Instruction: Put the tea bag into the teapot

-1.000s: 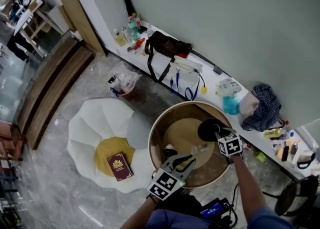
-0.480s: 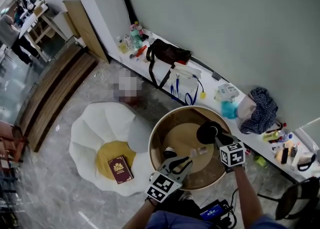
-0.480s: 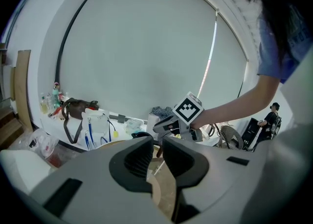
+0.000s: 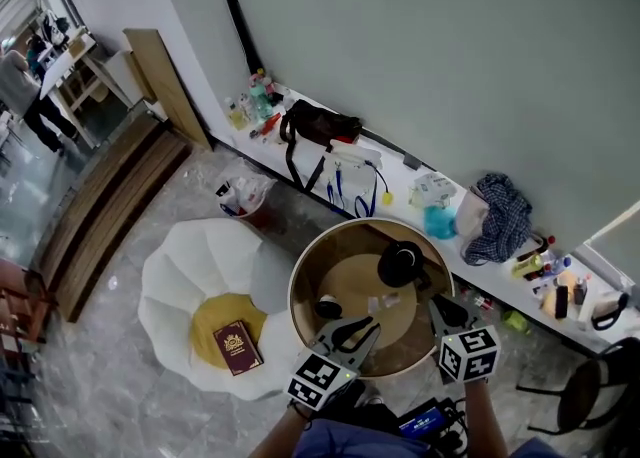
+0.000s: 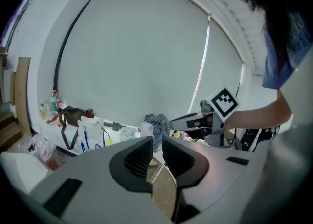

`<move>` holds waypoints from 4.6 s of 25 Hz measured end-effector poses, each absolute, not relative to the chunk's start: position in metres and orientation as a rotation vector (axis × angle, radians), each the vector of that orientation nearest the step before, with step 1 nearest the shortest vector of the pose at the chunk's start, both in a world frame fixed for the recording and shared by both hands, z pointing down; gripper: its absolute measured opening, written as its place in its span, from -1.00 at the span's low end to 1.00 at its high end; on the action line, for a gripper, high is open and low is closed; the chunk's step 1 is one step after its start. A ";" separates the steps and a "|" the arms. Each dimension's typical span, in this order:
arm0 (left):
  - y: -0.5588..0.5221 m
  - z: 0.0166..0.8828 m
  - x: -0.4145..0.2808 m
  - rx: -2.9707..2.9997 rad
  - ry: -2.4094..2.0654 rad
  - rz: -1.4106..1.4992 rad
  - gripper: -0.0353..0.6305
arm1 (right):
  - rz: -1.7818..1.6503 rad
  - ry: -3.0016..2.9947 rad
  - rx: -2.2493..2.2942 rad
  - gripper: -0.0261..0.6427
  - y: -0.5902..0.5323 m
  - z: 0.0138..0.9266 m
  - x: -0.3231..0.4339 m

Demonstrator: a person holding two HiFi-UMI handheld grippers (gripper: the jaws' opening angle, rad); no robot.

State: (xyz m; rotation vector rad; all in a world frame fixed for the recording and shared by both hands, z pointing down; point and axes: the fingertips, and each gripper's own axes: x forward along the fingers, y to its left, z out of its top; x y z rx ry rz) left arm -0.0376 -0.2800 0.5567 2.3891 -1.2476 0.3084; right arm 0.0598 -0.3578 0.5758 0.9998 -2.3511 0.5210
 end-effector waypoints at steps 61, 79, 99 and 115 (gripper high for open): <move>0.024 0.484 0.026 2.503 -1.269 0.331 -0.72 | 0.530 -2.561 1.041 -0.83 -0.010 0.495 0.079; 0.152 0.472 0.006 2.621 -1.186 0.230 -0.72 | 0.476 -2.547 1.194 -0.83 0.128 0.478 0.063; 0.223 0.471 0.009 2.686 -1.103 0.234 -0.72 | 0.437 -2.531 1.275 -0.83 0.208 0.477 0.065; 0.227 0.466 0.009 2.689 -1.115 0.230 -0.72 | 0.425 -2.509 1.347 -0.83 0.202 0.473 0.088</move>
